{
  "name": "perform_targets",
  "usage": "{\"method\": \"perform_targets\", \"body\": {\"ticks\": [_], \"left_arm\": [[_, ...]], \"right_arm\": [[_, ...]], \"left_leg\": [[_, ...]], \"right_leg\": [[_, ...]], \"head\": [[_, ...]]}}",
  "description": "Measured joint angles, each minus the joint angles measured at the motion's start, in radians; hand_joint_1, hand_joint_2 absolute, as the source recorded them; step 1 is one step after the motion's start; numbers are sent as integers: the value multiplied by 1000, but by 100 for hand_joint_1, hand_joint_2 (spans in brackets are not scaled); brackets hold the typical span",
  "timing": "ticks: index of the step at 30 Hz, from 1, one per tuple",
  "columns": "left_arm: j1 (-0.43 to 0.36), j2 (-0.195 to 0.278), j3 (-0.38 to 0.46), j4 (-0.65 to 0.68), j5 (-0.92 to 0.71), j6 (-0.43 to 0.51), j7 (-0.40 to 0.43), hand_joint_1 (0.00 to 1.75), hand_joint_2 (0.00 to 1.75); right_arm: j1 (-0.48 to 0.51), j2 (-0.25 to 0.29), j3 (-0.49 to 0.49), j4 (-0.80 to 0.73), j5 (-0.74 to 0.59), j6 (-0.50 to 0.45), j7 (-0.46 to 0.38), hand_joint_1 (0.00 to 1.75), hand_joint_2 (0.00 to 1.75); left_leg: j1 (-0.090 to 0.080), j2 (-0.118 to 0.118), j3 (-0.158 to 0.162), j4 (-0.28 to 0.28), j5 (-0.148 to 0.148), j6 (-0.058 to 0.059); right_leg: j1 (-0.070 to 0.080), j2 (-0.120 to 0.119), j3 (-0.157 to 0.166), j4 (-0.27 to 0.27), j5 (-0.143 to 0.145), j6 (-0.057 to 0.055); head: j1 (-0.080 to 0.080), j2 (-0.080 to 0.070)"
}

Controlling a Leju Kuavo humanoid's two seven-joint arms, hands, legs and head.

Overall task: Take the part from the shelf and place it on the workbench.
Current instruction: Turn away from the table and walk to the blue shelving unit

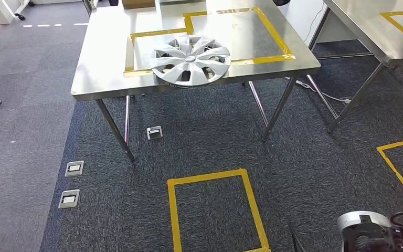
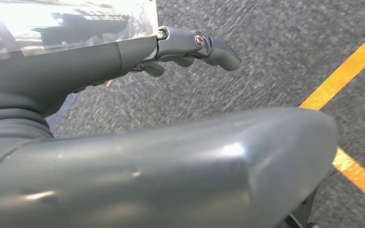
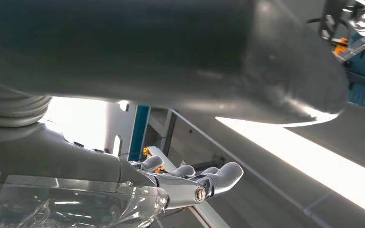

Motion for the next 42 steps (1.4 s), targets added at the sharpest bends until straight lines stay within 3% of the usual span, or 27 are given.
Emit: {"method": "perform_targets", "body": {"ticks": [1,2,4,6,8,10,11,12,14,15,16,17,19,21,22,23,25,27,30,31,32,33,34,36,38,41,42], "left_arm": [[0,0,0,0,0,0,0,0,0],[0,0,0,0,0,0,0,0,0],[-1,0,0,0,0,0,0,0,0],[-3,0,0,0,0,0,1,0,0],[-5,0,0,0,0,1,2,0,0],[-2,-1,0,0,1,1,4,0,0],[0,-1,0,0,1,1,4,0,0],[0,-1,0,0,1,1,5,0,0],[0,-1,0,0,1,1,4,0,0],[0,-1,0,0,1,1,4,0,0],[0,-1,0,0,1,1,4,0,0],[0,-1,0,0,1,1,5,0,0],[0,-1,0,0,1,1,5,0,0],[-1,-1,0,0,1,1,5,0,0],[-1,-2,0,0,1,1,5,0,0],[-2,-2,0,0,1,2,5,0,0],[-1,-2,0,0,1,2,5,0,0],[2,-1,0,0,2,3,4,0,0],[6,0,0,0,3,5,4,0,0],[6,0,0,0,4,6,4,0,0],[6,0,0,0,4,6,4,0,0],[6,0,0,0,5,6,4,0,0],[6,0,0,0,5,6,4,0,0],[5,0,0,0,5,6,4,0,0],[2,0,0,0,5,6,4,0,0],[3,0,0,0,7,7,5,0,0],[4,0,0,0,9,7,9,0,0]], "right_arm": [[0,0,0,0,0,0,1,0,0],[1,0,0,0,1,0,2,0,0],[2,0,0,0,2,0,5,0,0],[4,0,0,0,3,0,6,0,0],[6,0,-1,0,5,0,10,0,0],[9,-1,-4,0,7,0,17,0,0],[10,-2,-6,0,8,0,21,0,0],[12,-3,-9,0,9,0,24,0,0],[15,-4,-13,0,9,0,29,0,0],[16,-5,-15,0,9,0,31,0,0],[17,-5,-17,0,10,0,32,0,0],[18,-6,-18,0,10,0,32,0,0],[18,-7,-20,0,10,0,33,0,0],[17,-7,-22,0,11,0,33,0,0],[17,-7,-22,-1,12,0,33,0,0],[17,-7,-23,-1,13,0,34,0,0],[17,-8,-23,-1,17,0,35,0,0],[19,-8,-23,0,22,0,39,0,0],[30,-8,-27,0,25,0,47,0,0],[34,-8,-28,0,25,0,48,0,0],[37,-8,-31,0,25,0,50,0,0],[40,-8,-33,0,25,0,50,0,0],[42,-8,-35,0,25,0,51,0,0],[47,-8,-40,0,25,0,52,0,0],[50,-8,-44,-1,25,0,52,0,0],[60,-9,-51,-1,22,0,57,0,0],[68,-10,-54,0,15,0,65,0,0]], "left_leg": [[1,0,8,31,6,-2],[1,0,30,35,31,-3],[2,0,109,-49,81,-3],[0,-1,199,-181,64,3],[-6,-3,229,-248,35,14],[-5,-1,214,-255,46,31],[-4,2,205,-256,57,40],[-2,4,194,-258,69,48],[-3,6,169,-257,92,55],[-4,6,157,-255,104,56],[-5,7,143,-253,115,56],[-6,7,128,-249,126,55],[-7,7,98,-241,144,52],[-10,6,77,-234,159,45],[-10,5,70,-232,168,40],[-10,5,63,-232,178,33],[-9,4,50,-233,196,22],[-10,2,28,-208,161,11],[-5,-1,-3,-50,17,-1],[-5,-1,-4,7,-9,-3],[-4,-1,4,42,-12,-5],[-4,-1,23,46,6,-6],[-3,-1,57,13,37,-6],[-4,-1,154,-120,69,-2],[-7,-3,224,-236,53,9],[-10,-3,224,-277,52,30],[-8,-2,218,-281,61,39]], "right_leg": [[0,0,-19,5,11,1],[-1,0,-40,13,21,3],[-2,1,-80,31,39,9],[0,1,-108,47,54,19],[0,0,-120,52,71,30],[-3,2,-127,53,76,42],[-4,4,-132,65,54,47],[-5,7,-141,94,13,53],[-7,8,-160,206,-93,60],[-7,8,-166,269,-125,63],[-8,8,-165,316,-130,64],[-8,8,-151,333,-112,63],[-7,8,-78,261,-56,57],[-4,9,23,111,-53,45],[-1,10,55,56,-64,40],[2,10,69,22,-74,35],[3,7,54,6,-65,25],[-1,5,31,-3,-41,12],[-2,2,-3,-4,-7,1],[-1,1,-16,0,2,0],[-1,0,-29,4,10,0],[-1,-1,-44,11,17,1],[-1,0,-59,18,23,2],[0,1,-86,33,36,8],[1,2,-102,40,51,18],[-1,2,-113,34,73,34],[-2,5,-118,40,61,41]], "head": [[-3,0],[-7,0],[-11,0],[-11,0],[-10,0],[-10,0],[-8,0],[-6,0],[4,0],[8,0],[11,0],[14,0],[18,0],[22,0],[22,0],[24,0],[25,0],[20,0],[1,0],[-3,0],[-6,0],[-8,0],[-10,0],[-13,0],[-13,0],[-13,0],[-12,0]]}}
